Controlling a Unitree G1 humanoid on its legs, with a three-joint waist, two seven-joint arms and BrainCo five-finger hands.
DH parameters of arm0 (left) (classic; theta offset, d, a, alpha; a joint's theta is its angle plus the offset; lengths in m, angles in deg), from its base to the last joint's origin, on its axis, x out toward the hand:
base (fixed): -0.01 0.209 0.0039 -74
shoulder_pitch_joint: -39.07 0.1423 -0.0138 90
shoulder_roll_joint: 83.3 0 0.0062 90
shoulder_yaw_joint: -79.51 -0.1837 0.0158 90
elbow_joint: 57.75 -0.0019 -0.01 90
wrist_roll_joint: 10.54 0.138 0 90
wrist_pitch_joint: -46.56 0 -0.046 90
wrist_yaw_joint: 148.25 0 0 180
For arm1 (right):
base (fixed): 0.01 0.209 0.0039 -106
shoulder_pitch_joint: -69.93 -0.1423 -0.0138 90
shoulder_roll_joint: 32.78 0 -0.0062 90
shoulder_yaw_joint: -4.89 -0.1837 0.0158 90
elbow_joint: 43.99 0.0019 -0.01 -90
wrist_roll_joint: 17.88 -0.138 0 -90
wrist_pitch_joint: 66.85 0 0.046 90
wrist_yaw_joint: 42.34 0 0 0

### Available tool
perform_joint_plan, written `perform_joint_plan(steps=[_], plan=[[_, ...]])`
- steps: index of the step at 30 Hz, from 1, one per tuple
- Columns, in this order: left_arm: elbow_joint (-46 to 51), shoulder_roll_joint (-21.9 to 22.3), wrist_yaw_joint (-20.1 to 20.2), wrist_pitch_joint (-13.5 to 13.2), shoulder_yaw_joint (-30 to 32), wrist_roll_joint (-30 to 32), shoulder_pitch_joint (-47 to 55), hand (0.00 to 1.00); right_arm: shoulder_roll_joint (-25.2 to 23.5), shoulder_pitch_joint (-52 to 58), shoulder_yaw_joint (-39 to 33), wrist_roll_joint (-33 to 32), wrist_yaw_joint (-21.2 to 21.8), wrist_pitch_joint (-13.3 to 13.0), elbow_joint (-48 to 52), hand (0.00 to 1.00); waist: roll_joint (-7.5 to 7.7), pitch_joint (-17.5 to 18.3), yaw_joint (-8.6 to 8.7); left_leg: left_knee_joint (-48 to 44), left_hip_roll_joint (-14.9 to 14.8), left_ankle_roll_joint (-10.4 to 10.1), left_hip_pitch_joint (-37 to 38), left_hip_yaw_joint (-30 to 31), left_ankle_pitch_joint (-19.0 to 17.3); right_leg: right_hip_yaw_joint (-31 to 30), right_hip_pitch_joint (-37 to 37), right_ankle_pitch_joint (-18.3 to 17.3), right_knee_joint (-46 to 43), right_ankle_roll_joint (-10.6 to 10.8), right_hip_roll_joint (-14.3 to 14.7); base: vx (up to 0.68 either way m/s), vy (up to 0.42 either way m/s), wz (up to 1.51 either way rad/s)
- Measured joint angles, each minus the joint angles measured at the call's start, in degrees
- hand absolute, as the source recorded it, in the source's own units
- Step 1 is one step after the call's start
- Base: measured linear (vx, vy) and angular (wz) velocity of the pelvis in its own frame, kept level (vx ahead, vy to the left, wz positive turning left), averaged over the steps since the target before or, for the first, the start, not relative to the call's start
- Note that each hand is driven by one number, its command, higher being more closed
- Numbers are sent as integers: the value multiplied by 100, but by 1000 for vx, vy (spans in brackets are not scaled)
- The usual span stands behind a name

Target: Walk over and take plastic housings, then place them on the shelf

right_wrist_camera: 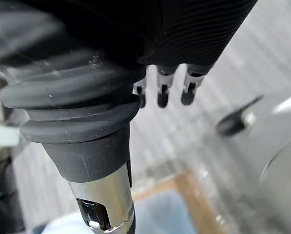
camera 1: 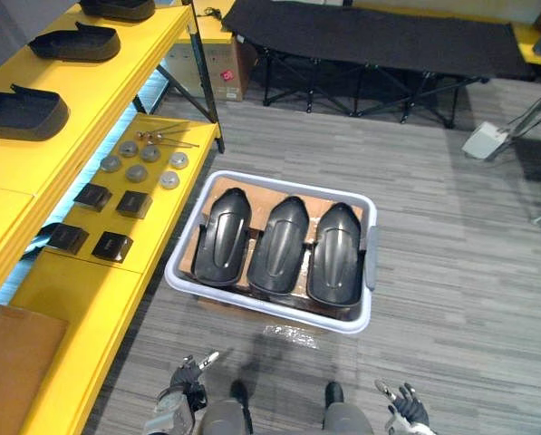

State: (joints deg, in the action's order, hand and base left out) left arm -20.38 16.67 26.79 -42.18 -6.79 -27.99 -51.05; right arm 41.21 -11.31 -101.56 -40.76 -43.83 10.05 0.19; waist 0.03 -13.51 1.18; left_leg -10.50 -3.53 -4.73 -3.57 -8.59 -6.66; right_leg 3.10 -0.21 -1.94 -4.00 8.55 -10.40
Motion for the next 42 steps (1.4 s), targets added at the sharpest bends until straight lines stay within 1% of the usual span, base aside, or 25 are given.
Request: perform_joint_plan(steps=[3, 5, 6, 7, 9, 10, 11, 13, 14, 16, 17, 18, 20, 22, 23, 24, 25, 26, 28, 31, 33, 35, 37, 40, 42], plan=[[0, 48, 15, 21, -143, 33, 15, 0, -30, 12, 37, 46, -511, -112, 706, 0, 43, -14, 25, 41, -86, 17, 121, -12, -39, -8, -48, 0, -41, 0, 58, 30, -23, -9], [-1, 52, 20, 50, -280, 189, 54, 0, -27, 110, -4, 320, -849, -226, 1204, 0, 98, -3, 58, 77, -108, 12, 225, -24, -42, -11, -130, 0, -44, -1, 71, -13, -2, -6], [15, 60, 21, 50, -288, 220, 138, 0, -25, 218, -41, 548, -1060, -241, 1801, 0, 153, 28, 115, 102, -121, -3, 297, -65, -54, -31, -160, -1, -50, -2, 80, -24, -7, -10], [24, 58, 19, 49, -288, 220, 159, 0, -24, 238, -45, 594, -1100, -249, 1938, 0, 163, 33, 119, 106, -124, -2, 309, -81, -55, -35, -159, -1, -52, -1, 82, -40, -4, -24], [161, 49, 22, 35, -298, 224, 348, 0, -18, 348, -307, 991, -1319, -292, 3243, 0, 225, 59, 140, 108, -140, 8, 347, -160, -148, -174, -112, -4, -58, -6, 104, -82, 9, -27], [225, 44, 28, 15, -333, 225, 389, 0, -6, 342, -442, 1091, -1369, -320, 3521, 0, 229, 59, 142, 114, -148, 13, 337, -154, -221, -181, -79, -6, -58, -8, 123, -123, 3, -18], [273, -7, 46, 4, -434, 230, 422, 0, 38, 272, -699, 1195, -1423, -339, 3946, 0, 282, 32, 140, 83, -147, 15, 268, -166, -236, -212, -30, -9, -54, -13, 130, -105, -7, -8], [338, -72, 65, -6, -503, 267, 453, 0, 174, 186, -943, 1177, -1493, -351, 4375, 0, 326, 32, 143, 52, -146, 6, 151, -154, -232, -226, 70, -6, -62, -11, 126, -115, -3, -2], [408, -89, 76, -24, -505, 274, 472, 0, 336, 96, -1084, 1119, -1494, -379, 4580, 0, 371, 9, 146, 46, -137, 4, 88, -158, -212, -237, 145, 7, -59, -12, 126, -108, -1, 0], [436, -102, 90, -21, -510, 270, 465, 0, 580, -72, -1221, 818, -1373, -372, 4729, 0, 392, -4, 160, 35, -117, 35, -69, -136, -158, -237, 274, 59, -43, -9, 119, -75, -2, 3], [455, -99, 97, -20, -511, 271, 447, 0, 717, -217, -1223, 720, -1328, -270, 4749, 0, 396, -14, 174, 24, -106, 60, -180, -124, -129, -234, 341, 128, -27, -7, 114, -41, 9, 9], [485, -97, 105, -12, -523, 273, 414, 0, 824, -376, -1193, 627, -1267, -78, 4735, 0, 397, -79, 180, -10, -89, 79, -263, -88, -113, -201, 372, 151, -24, -5, 98, -29, 13, 11], [494, -109, 112, 4, -630, 273, 328, 0, 948, -621, -1045, 616, -1230, 123, 4604, 0, 380, -190, 172, -76, -70, 88, -392, -13, -106, -147, 419, 178, -26, 0, 86, -26, 18, 21], [529, -147, 111, -5, -696, 273, 76, 0, 1238, -1348, -750, 562, -1273, 509, 3955, 0, 345, -522, 106, -412, -83, 121, -706, 164, -130, -23, 504, 214, -47, 4, 96, -62, 22, 35], [531, -146, 105, -7, -716, 274, -13, 0, 1342, -1562, -677, 562, -1308, 584, 3763, 0, 309, -622, 104, -525, -84, 134, -855, 229, -138, 37, 553, 215, -76, 4, 97, -85, 28, 43], [550, -138, 84, -43, -734, 274, -197, 0, 1569, -2074, -583, 548, -1399, 746, 3346, 0, 252, -853, 69, -781, -94, 154, -1106, 344, -155, 118, 707, 216, -190, 3, 110, -100, 36, 39], [548, -131, 62, -92, -737, 274, -383, 0, 1791, -2591, -548, 507, -1490, 879, 2915, 0, 195, -1077, -33, -1041, -117, 165, -1375, 391, -161, 144, 889, 217, -331, 3, 128, -118, 39, 30], [544, -134, 44, -123, -735, 273, -462, 0, 1897, -2831, -541, 461, -1521, 933, 2693, 0, 169, -1133, -72, -1156, -125, 171, -1517, 450, -165, 147, 1001, 216, -406, 3, 137, -132, 39, 27], [390, -130, -61, -202, -748, 267, -696, 0, 2340, -3682, -376, 248, -1621, 1083, 1767, 0, 45, -1270, -162, -1450, -106, 217, -1930, 616, -193, 165, 1327, 201, -691, -14, 140, -98, 55, 27], [238, -136, -123, -236, -851, 247, -835, 0, 2671, -4149, -157, 118, -1641, 1128, 1263, 0, -35, -1358, -243, -1626, -53, 273, -2144, 690, -229, 176, 1547, 127, -975, -29, 91, -88, 71, 18], [162, -135, -183, -243, -885, 205, -965, 0, 2891, -4383, 30, 117, -1695, 1165, 977, 0, -80, -1382, -263, -1738, 95, 300, -2360, 798, -244, 216, 1741, -43, -1203, 46, -41, -92, 62, 27], [69, -107, -284, -254, -900, 158, -1081, 0, 3035, -4531, 66, 116, -1731, 1181, 715, 0, -184, -1441, -294, -1816, 127, 318, -2492, 855, -254, 288, 1836, -77, -1330, 47, -76, -99, 46, 22], [-41, -100, -353, -242, -887, 39, -1159, 0, 3113, -4629, 211, 116, -1719, 1202, 507, 0, -240, -1477, -325, -1790, 161, 334, -2573, 857, -218, 291, 1957, -83, -1421, 53, -121, -94, 21, 7], [-111, -100, -354, -234, -884, -17, -1158, 0, 3147, -4645, 314, 124, -1666, 1336, 439, 0, -267, -1486, -335, -1733, 203, 334, -2575, 838, -168, 282, 2031, -105, -1503, 72, -179, -46, 0, 2], [-157, -96, -346, -238, -877, -66, -1166, 0, 3165, -4660, 349, 140, -1570, 1496, 371, 0, -272, -1488, -335, -1668, 219, 357, -2576, 821, -110, 281, 2065, -104, -1509, 73, -203, 0, 0, 0]])
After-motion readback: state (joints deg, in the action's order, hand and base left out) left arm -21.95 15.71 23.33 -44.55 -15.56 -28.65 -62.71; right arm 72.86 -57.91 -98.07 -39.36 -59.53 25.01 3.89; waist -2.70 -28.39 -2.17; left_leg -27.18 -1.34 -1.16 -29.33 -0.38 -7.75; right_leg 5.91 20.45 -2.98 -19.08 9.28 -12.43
